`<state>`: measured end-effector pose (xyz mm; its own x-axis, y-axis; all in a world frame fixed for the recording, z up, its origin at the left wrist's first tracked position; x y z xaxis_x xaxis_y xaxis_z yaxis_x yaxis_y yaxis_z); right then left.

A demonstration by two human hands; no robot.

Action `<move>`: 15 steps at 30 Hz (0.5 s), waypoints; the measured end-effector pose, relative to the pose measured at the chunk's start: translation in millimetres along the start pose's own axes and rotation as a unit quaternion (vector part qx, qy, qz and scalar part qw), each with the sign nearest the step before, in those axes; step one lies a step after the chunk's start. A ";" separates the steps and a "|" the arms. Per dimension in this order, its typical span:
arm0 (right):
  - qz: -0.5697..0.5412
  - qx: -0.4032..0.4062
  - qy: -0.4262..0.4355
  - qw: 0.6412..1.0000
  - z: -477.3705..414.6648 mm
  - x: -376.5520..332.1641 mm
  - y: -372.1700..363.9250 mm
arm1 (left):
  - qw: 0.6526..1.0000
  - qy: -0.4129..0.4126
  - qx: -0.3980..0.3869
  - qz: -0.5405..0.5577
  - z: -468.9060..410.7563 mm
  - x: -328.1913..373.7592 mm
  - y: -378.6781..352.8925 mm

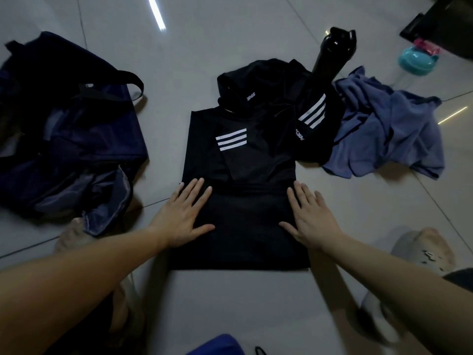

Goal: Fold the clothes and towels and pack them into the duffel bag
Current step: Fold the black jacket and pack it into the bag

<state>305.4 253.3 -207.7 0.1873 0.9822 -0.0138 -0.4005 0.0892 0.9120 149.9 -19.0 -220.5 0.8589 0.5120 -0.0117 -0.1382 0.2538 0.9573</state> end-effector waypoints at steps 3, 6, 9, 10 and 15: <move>0.034 0.073 0.133 0.988 27.0 -28.1 9.1 | 0.994 -0.111 0.004 -0.024 32.4 17.7 9.8; 0.066 0.054 0.255 0.963 62.5 -49.1 -12.3 | 0.982 -0.175 -0.042 -0.050 66.4 33.2 2.7; 0.098 0.013 0.269 0.958 83.3 -47.3 -33.3 | 0.976 -0.197 -0.039 -0.080 78.9 41.9 -1.6; 0.106 0.018 0.266 0.958 85.0 -46.2 -36.1 | 0.974 -0.206 -0.035 -0.084 78.9 43.9 -1.6; 0.123 0.061 0.246 0.959 79.4 -55.3 -29.2 | 0.968 -0.222 -0.063 -0.095 73.2 45.7 4.3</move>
<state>377.9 183.3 -201.0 -0.3576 0.9329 0.0431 -0.2640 -0.1452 0.9535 224.6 -54.6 -195.8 0.9983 0.0500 -0.0313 0.0073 0.4219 0.9066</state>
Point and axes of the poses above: each hand's wrist, its own z-axis away from the middle knuckle, its own y-axis out of the back of the hand, x = y × z, the point moved 7 cm from there along -z, towards the middle knuckle, and after that the axes turned 5 degrees about -z, right-handed, at the moved point
